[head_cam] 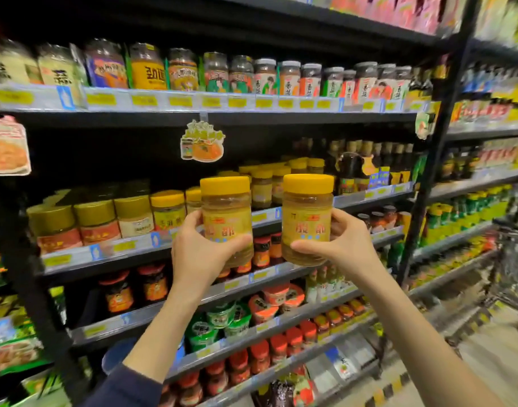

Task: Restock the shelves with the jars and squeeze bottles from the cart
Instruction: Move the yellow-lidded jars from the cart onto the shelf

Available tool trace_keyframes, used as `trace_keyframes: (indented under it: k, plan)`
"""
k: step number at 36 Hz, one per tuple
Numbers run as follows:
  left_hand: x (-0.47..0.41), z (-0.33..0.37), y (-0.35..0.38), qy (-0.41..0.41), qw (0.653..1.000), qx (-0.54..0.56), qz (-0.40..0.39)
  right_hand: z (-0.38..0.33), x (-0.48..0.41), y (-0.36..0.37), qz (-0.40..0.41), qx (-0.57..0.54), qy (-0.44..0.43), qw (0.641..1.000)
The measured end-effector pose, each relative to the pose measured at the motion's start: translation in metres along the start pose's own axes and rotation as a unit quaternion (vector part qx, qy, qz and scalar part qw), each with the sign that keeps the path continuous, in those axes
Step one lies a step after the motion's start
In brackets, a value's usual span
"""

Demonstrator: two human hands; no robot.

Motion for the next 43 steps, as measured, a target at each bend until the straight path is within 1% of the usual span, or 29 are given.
trace_keyframes:
  k: [5,12,20,27,35,40,43]
  plan:
    - [-0.021,0.002,0.045,0.020,1.000,-0.015,0.009,0.026,-0.044,-0.004,-0.003,0.004,-0.006,1.000]
    - [-0.064,-0.009,0.090,0.043,0.997,-0.044,0.053,0.058,-0.106,0.017,-0.021,-0.018,-0.017,0.999]
    - [-0.121,-0.030,0.129,0.015,0.994,-0.064,0.091,0.083,-0.174,0.048,-0.054,-0.034,-0.033,0.997]
    - [-0.152,-0.052,0.149,0.003,0.985,-0.085,0.152,0.095,-0.219,0.075,-0.072,-0.056,-0.053,0.994]
    - [-0.159,-0.081,0.169,-0.018,0.971,-0.152,0.185,0.107,-0.254,0.103,-0.132,-0.085,-0.061,0.986]
    - [-0.157,-0.086,0.180,-0.015,0.960,-0.196,0.197,0.117,-0.266,0.114,-0.170,-0.099,-0.067,0.978]
    - [-0.156,-0.091,0.183,-0.031,0.957,-0.209,0.198,0.121,-0.270,0.117,-0.183,-0.110,-0.069,0.975]
Point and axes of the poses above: each hand's wrist, its own x-axis away from the middle knuckle, its own y-axis out of the palm, z = x × y, the point moved 6 cm from there along -x, towards the middle knuckle, and after that the axes turned 10 degrees about z, right-handed, at the moved point
